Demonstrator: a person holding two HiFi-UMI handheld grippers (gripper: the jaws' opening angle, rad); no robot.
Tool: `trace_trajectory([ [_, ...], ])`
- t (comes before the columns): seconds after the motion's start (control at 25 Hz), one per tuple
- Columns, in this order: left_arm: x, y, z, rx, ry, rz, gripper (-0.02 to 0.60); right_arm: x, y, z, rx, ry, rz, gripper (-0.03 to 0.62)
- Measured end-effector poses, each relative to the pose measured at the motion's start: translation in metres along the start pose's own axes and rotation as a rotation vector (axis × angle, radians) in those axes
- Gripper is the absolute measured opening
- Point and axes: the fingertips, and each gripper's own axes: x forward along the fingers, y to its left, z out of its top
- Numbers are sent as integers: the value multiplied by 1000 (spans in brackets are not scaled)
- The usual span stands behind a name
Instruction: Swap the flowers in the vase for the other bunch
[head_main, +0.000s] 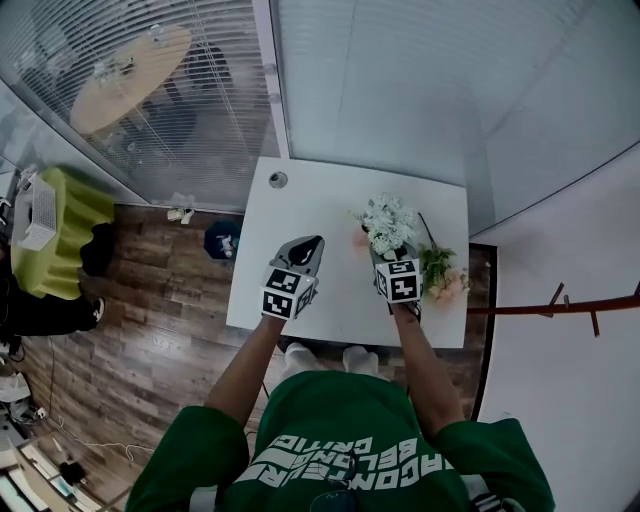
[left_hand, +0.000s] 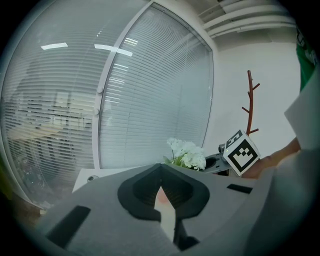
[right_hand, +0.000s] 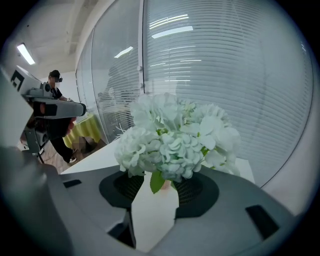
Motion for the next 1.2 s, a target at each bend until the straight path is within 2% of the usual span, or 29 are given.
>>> trace_trajectory([
  [0.72, 11, -30, 11, 47, -1, -87, 8, -59, -12, -18, 37, -52, -51, 167],
  [1.2, -3, -33, 19, 93, -14, -161, 8, -115, -9, 1, 81, -165, -154, 162],
])
